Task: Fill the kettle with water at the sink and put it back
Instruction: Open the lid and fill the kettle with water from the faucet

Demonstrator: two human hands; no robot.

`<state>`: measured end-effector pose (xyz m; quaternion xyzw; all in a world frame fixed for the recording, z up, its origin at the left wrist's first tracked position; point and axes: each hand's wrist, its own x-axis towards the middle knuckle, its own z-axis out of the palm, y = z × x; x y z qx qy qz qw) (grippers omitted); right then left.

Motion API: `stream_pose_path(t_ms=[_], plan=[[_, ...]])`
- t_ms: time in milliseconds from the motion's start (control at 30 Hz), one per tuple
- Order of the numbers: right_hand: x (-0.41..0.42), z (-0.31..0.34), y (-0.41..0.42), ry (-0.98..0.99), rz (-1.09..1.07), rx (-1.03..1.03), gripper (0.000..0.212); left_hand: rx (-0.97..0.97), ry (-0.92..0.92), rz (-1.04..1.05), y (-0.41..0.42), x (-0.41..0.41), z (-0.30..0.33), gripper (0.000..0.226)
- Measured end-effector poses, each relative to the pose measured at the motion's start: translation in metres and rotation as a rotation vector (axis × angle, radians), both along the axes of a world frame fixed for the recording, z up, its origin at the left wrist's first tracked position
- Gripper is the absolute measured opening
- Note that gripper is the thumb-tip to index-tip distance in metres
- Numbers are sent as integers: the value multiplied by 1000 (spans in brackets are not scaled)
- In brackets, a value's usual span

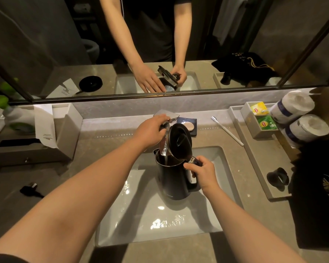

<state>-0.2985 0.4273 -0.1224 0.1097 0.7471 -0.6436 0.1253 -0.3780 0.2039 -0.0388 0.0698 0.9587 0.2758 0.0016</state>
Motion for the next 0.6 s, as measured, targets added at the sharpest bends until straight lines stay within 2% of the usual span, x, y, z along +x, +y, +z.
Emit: stream_pose_path(t_ms=[300, 600], plan=[[4, 3, -2, -7, -16, -13, 23, -2, -32, -49, -4, 1, 1, 55], [5, 1, -3, 0, -26, -5, 30, -32, -33, -57, -4, 1, 2, 55]])
